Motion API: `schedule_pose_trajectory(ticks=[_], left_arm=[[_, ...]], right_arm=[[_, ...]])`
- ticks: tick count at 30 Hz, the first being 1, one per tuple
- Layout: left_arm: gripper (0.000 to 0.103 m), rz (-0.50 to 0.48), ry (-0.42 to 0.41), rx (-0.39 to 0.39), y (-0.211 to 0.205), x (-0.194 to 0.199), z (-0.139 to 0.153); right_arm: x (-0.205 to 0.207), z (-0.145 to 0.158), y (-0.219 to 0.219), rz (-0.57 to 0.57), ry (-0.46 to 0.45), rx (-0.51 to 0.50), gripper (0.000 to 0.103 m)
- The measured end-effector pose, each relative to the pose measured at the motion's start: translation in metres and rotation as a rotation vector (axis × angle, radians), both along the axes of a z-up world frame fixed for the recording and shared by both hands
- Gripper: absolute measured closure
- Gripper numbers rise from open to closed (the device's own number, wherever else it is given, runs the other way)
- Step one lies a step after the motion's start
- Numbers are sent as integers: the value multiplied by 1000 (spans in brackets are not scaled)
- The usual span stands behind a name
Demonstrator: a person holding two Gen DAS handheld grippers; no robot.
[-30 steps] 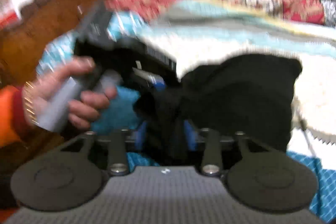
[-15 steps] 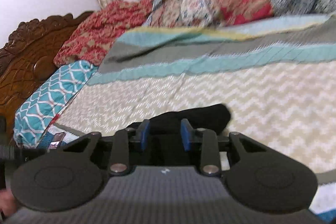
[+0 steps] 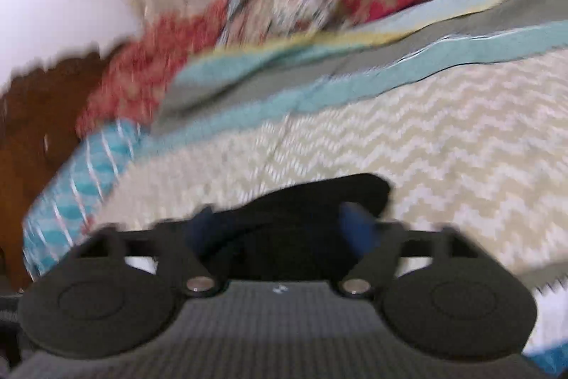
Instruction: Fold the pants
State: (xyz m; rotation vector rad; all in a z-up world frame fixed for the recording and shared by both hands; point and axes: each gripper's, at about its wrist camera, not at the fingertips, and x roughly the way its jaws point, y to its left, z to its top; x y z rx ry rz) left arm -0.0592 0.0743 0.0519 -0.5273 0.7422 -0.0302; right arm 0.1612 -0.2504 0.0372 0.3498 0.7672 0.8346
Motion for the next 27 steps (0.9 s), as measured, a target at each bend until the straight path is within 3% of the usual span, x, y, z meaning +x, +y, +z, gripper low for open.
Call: schedule_pose_trajectory(ticks=[5, 9, 11, 15, 16, 18, 19, 22, 24, 27], left_arm=[[3, 15, 86, -176, 33, 11, -30], [1, 5, 151, -330, 36, 25, -67], [0, -13, 163, -372, 30, 30, -80], [1, -55, 150, -345, 7, 43, -94], [10, -68, 141, -321, 0, 44, -92], [37, -77, 147, -291, -12, 47, -83], [43, -64, 139, -307, -11, 46, -76], [45, -82, 69, -414, 2, 47, -55], [45, -103, 16, -388, 6, 58, -34], [44, -136, -38, -273, 5, 92, -8]], right_arm=[[-19, -26, -50, -21, 170, 118, 13], [-32, -44, -53, 11, 257, 115, 13], [-36, -47, -44, 43, 284, 114, 13], [-34, -60, -23, 79, 362, 142, 9], [-35, -63, -15, 85, 385, 143, 10], [-41, -55, 3, 161, 371, 115, 33], [-46, -44, 9, 171, 325, 76, 37], [-39, -19, 7, 209, 279, 134, 42], [-26, -4, 3, 204, 249, 190, 42], [-1, 19, 12, 212, 155, 213, 42]])
